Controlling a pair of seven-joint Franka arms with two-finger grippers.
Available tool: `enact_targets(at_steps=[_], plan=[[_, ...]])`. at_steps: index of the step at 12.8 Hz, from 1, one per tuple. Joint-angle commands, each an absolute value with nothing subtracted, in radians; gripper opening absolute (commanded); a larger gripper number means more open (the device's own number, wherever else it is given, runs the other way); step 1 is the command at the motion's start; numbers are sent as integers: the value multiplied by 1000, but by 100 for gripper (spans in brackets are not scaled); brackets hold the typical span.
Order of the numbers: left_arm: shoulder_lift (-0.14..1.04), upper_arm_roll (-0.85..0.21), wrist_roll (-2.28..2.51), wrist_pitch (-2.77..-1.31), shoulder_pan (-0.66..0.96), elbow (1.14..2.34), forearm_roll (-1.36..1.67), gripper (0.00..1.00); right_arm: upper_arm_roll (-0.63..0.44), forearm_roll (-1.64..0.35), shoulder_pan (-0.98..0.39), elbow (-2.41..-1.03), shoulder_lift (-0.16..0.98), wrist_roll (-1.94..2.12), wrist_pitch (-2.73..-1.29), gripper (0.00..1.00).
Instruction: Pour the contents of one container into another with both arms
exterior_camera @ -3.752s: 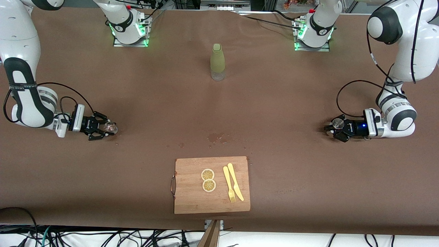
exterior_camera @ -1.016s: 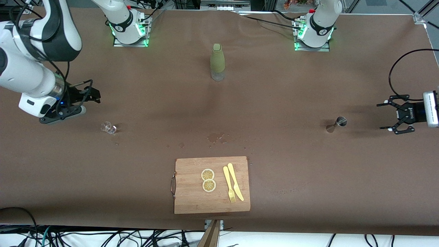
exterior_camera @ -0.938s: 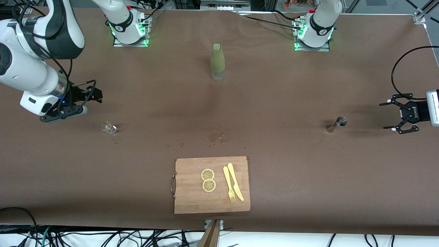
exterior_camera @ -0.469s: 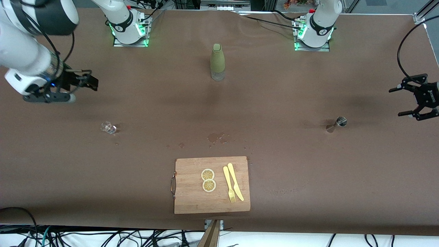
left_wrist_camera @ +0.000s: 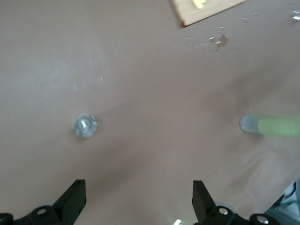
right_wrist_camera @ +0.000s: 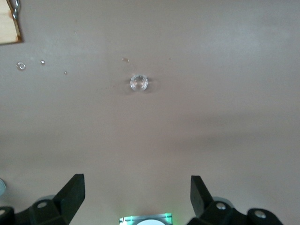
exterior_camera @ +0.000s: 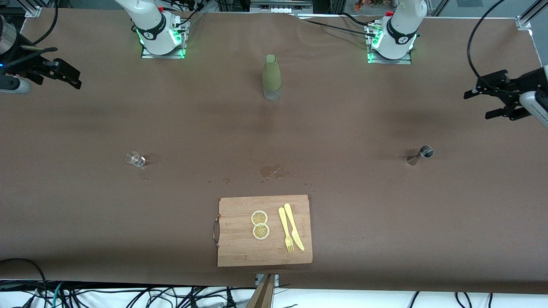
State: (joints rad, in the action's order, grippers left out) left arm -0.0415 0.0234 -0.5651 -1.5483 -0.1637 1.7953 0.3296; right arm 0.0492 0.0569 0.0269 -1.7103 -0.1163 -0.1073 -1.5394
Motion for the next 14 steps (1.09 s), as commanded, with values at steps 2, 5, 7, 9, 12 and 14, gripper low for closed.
enact_targets(at_steps=[2,5,7,9,12,14], plan=[[-170,-40,-309,-1568,-78,1853,162,100,23,2,37,-1654,-72,-120,-1538,100],[-198,-136,-163,-1539,-68,1844,59,100,-9,-23,35,-1661,-69,-95,-1592,100],[-219,-164,-88,-1537,-71,1845,26,100,-9,-21,34,-1661,-61,-91,-1608,100],[-227,-156,-90,-1537,-80,1839,8,100,-9,-18,34,-1661,-58,-91,-1614,100],[-232,-143,-103,-1537,-92,1835,-11,100,-8,-8,32,-1663,-54,-92,-1624,100],[-235,-140,-106,-1539,-92,1826,-11,100,-9,-6,32,-1664,-54,-91,-1631,100]])
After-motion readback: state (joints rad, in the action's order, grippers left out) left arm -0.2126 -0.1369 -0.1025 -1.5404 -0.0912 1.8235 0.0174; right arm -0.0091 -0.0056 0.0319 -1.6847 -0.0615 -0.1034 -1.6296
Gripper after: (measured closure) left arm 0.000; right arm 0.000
